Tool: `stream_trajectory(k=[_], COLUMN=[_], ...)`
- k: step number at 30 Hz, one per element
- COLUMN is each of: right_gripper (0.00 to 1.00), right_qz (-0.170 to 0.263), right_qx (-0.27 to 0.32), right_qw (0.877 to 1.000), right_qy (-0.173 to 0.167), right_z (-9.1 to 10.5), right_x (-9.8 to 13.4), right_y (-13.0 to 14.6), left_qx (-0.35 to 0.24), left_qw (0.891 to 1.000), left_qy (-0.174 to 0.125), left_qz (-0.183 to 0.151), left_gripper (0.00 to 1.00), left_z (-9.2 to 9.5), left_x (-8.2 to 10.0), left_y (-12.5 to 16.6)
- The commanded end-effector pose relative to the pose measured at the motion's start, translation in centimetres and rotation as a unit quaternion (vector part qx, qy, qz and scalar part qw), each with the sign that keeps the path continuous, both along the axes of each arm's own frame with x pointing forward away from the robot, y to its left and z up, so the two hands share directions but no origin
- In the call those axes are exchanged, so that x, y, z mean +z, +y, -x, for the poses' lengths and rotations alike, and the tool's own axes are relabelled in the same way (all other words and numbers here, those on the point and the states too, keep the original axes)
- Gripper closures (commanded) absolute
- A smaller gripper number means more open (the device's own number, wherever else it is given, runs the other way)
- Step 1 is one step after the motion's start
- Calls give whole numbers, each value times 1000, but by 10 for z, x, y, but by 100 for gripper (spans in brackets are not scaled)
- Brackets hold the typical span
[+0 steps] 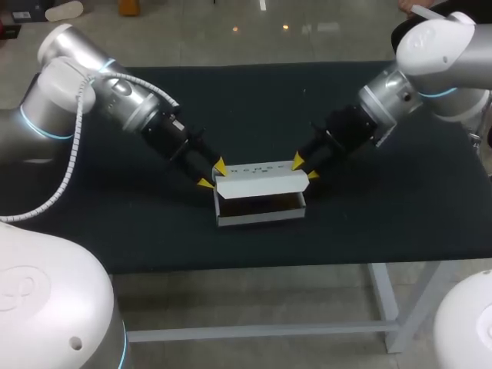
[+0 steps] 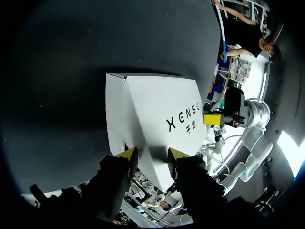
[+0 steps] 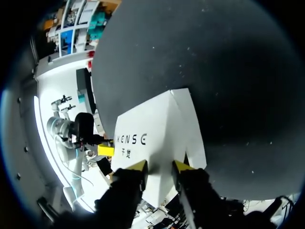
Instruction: Assemble the packaging by folding the flat box into shape, placing the metal phone stand inside, and closing the box properly
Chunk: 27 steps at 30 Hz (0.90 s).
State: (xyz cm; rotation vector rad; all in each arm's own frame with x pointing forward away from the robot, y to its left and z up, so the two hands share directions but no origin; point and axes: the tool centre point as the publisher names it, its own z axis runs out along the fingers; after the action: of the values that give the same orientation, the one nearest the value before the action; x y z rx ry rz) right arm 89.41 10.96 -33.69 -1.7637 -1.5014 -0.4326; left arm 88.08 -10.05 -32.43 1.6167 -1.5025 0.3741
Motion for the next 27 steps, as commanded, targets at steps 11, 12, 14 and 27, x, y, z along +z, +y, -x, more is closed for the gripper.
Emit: stream_trajectory(k=[11,12,14,27], right_gripper=[59,60,60,59], right_qz=[-7,-7,-8,-9], right_qx=[9,9,9,12], right_qw=[1000,1000,999,999], right_qy=[27,28,31,48], right_z=[-7,-7,-7,-9], right_x=[2,2,3,4], right_y=[5,5,5,7], left_qx=[-16,-15,-18,-26], left_qw=[999,999,998,997], left_qy=[45,47,52,65], left_qz=[18,17,20,21], left_gripper=[57,57,57,56], left_z=[-7,-7,-7,-6], left_x=[0,0,0,5], left_y=[2,2,2,2])
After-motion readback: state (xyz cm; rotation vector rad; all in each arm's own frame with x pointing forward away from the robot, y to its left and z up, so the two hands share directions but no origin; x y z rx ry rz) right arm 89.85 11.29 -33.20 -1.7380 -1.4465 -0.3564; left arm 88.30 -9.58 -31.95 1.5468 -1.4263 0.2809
